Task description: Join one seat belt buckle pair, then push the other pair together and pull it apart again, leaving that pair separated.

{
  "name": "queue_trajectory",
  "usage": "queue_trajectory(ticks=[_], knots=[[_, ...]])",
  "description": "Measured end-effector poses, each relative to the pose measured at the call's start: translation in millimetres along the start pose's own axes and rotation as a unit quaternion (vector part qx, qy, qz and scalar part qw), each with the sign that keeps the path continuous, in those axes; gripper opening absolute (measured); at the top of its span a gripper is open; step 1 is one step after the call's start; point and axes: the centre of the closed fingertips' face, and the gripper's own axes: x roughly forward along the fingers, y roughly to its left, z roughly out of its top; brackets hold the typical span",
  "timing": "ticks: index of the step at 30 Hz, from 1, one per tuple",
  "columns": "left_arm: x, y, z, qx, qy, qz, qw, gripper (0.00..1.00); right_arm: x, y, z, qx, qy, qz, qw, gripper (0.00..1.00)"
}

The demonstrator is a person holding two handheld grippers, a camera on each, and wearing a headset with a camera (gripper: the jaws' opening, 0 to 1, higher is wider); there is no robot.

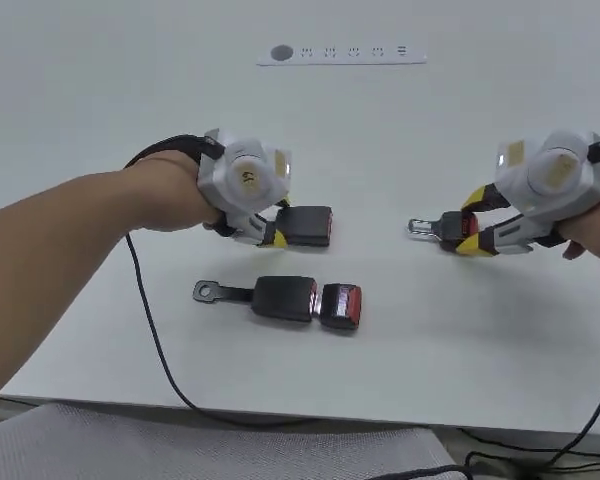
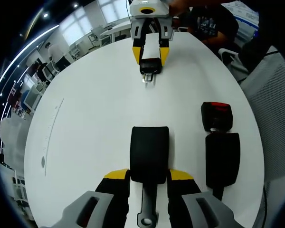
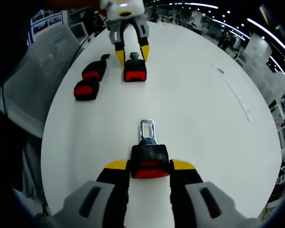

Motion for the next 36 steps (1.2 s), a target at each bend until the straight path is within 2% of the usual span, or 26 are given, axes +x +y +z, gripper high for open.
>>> queue_trajectory(ticks=[2, 5, 8, 15, 25, 29, 36], knots=[[1.8, 0.6, -0.7, -0.005, 0.004, -0.006, 1.0000, 0.31, 3.3, 0.1, -2.2, -0.002, 0.002, 0.004, 1.0000, 0.32], [1.9, -0.2, -0.5, 0.014, 0.004, -0.009, 0.9999, 0.31, 3.9, -1.4, -2.4, 0.003, -0.005, 0.014, 0.9999, 0.31], [3.0, 0.4, -2.6, 0.005, 0.004, -0.005, 1.0000, 0.30, 4.5, -0.7, -2.4, 0.005, -0.005, 0.015, 0.9999, 0.31], [3.7, -0.4, -4.1, 0.018, 0.017, 0.009, 0.9996, 0.30, 6.1, -1.2, -1.1, 0.001, -0.005, 0.022, 0.9998, 0.31], [3.3, 0.4, -4.9, 0.008, 0.013, 0.016, 0.9998, 0.30, 9.1, -2.6, 3.1, -0.009, 0.006, 0.021, 0.9997, 0.31], [2.7, -0.1, -4.4, 0.011, 0.016, 0.018, 0.9997, 0.30, 13.2, -0.8, 10.8, -0.012, 0.010, 0.021, 0.9997, 0.31], [3.7, 0.6, -5.4, 0.010, 0.021, 0.018, 0.9996, 0.30, 26.3, 5.0, 33.9, -0.023, 0.007, 0.023, 0.9995, 0.31]])
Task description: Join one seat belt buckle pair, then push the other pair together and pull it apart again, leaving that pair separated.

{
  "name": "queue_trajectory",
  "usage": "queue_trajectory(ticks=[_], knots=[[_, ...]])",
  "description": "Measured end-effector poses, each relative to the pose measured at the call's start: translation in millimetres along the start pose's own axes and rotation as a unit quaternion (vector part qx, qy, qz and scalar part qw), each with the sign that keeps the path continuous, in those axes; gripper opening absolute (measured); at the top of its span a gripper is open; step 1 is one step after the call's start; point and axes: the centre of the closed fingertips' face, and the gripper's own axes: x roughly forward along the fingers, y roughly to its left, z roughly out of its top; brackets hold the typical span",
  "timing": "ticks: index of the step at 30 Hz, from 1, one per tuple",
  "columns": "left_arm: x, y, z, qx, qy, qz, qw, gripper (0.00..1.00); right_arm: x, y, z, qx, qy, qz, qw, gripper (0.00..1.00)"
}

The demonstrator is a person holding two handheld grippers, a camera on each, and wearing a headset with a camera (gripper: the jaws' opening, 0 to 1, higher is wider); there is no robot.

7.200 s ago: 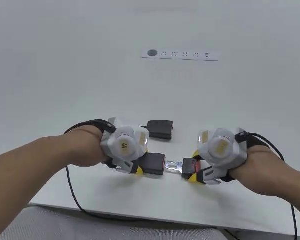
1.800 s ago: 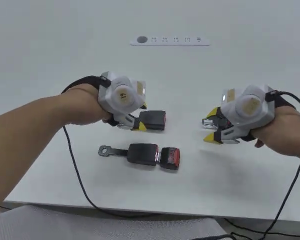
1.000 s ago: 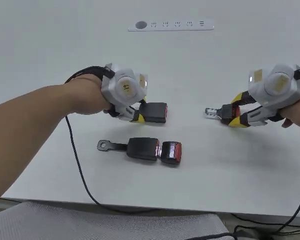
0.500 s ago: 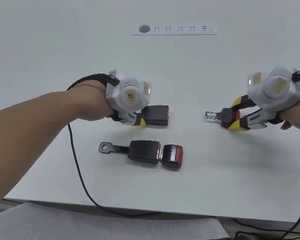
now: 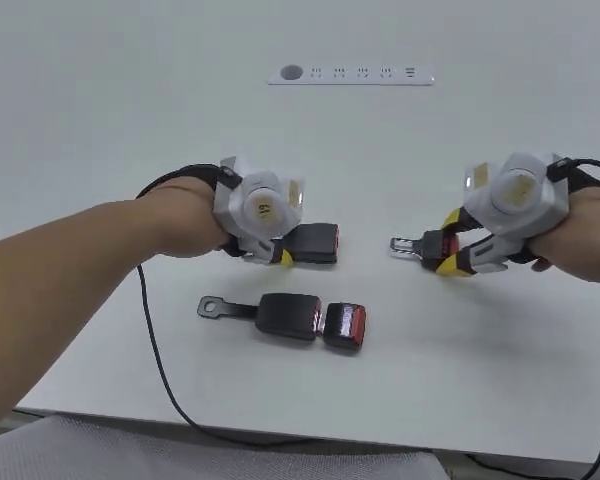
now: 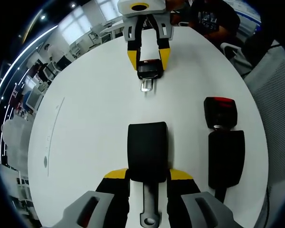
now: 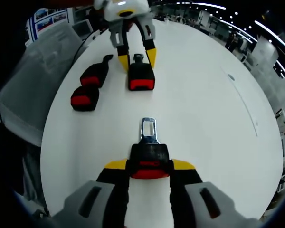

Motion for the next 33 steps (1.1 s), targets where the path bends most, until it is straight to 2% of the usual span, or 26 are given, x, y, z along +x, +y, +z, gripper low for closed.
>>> queue_trajectory(ticks=[6, 9, 16, 26, 33], knots=[[-0.2, -0.4, 0.4, 0.000, 0.002, 0.000, 1.0000, 0.30, 11.8, 2.8, 20.8, 0.002, -0.003, -0.002, 1.0000, 0.32], [-0.2, -0.6, 0.6, 0.001, 0.001, -0.001, 1.0000, 0.30, 17.6, 2.4, 30.7, 0.016, -0.003, -0.008, 0.9998, 0.32], [-0.8, -1.1, 1.0, 0.003, -0.001, 0.000, 1.0000, 0.30, 24.6, 5.1, 44.8, 0.026, -0.011, -0.004, 0.9996, 0.32], [-0.6, -1.4, 0.9, 0.002, 0.003, 0.002, 1.0000, 0.30, 28.4, 8.2, 51.8, 0.013, -0.008, -0.004, 0.9999, 0.32], [-0.2, -1.4, 1.2, 0.004, 0.005, 0.000, 1.0000, 0.30, 28.2, 9.4, 55.9, -0.010, -0.009, -0.007, 0.9999, 0.32]])
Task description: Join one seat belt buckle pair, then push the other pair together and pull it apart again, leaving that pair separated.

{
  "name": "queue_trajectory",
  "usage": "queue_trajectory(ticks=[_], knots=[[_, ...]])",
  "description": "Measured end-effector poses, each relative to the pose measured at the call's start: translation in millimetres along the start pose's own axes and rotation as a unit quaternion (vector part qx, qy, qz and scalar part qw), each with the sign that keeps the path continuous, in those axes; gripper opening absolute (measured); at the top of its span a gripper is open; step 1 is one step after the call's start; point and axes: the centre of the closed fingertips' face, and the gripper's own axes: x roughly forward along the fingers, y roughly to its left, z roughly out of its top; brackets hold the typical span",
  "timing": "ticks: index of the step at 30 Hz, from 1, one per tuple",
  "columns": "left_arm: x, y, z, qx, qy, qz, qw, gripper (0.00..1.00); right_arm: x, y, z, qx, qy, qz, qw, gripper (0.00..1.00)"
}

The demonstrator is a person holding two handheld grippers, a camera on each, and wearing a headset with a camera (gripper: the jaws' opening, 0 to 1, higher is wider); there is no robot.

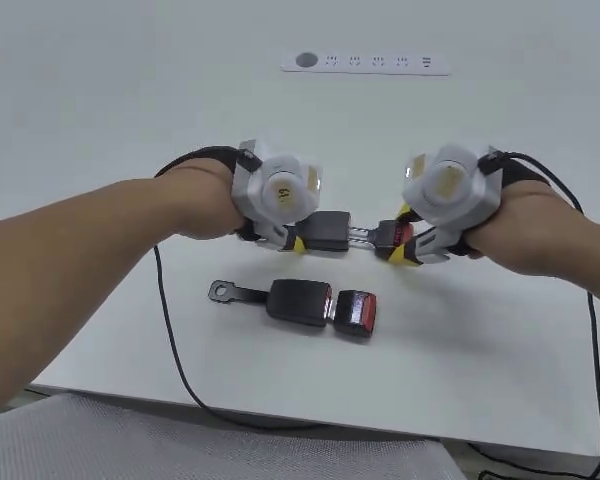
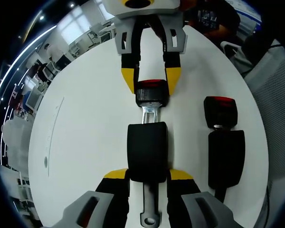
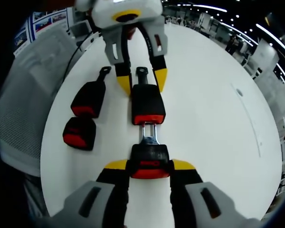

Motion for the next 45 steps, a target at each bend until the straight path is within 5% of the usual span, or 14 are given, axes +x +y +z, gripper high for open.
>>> queue_trajectory(ticks=[20, 45], knots=[[0.5, 0.3, 0.7, 0.009, -0.013, -0.009, 0.9998, 0.29, 6.4, 2.1, 12.4, -0.028, -0.006, 0.006, 0.9996, 0.30], [1.2, 1.1, -0.1, 0.006, -0.011, -0.010, 0.9999, 0.29, 13.5, 0.9, 22.1, -0.017, -0.019, 0.011, 0.9996, 0.30]])
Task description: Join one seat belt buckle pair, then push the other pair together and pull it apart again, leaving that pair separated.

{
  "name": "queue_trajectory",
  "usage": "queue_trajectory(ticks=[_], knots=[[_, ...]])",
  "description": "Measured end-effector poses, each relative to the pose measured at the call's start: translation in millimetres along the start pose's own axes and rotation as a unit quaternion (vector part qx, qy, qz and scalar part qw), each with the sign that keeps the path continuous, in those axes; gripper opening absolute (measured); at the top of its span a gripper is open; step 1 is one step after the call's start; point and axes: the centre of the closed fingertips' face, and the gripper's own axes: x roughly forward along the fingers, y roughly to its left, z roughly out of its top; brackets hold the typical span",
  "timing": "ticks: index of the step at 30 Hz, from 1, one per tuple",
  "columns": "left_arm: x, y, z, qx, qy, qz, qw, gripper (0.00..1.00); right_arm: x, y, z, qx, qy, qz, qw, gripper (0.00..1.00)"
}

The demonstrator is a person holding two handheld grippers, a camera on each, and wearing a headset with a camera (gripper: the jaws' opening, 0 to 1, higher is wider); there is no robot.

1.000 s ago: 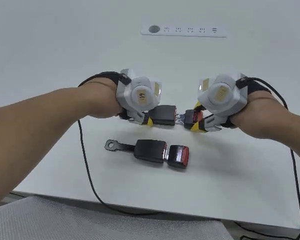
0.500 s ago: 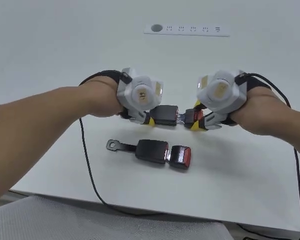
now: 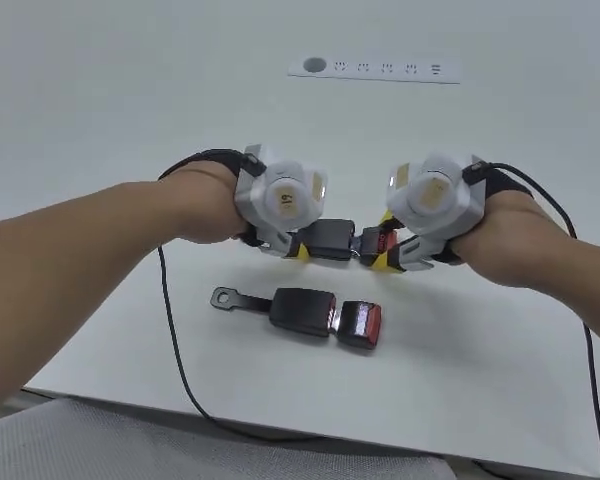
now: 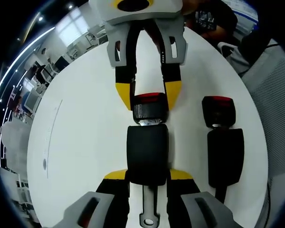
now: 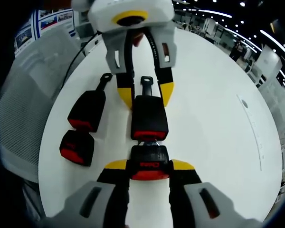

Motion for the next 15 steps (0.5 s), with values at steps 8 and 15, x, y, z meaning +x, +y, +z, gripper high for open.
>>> queue_trajectory(ticks=[8, 15], knots=[[0.4, 0.6, -0.6, -0.004, -0.002, 0.002, 1.0000, 0.30, -1.5, -1.7, -4.8, 0.000, -0.001, 0.000, 1.0000, 0.30], [0.2, 1.4, -0.9, -0.010, -0.007, 0.002, 0.9999, 0.30, -7.3, -2.1, -12.8, 0.004, -0.004, -0.002, 1.0000, 0.30]])
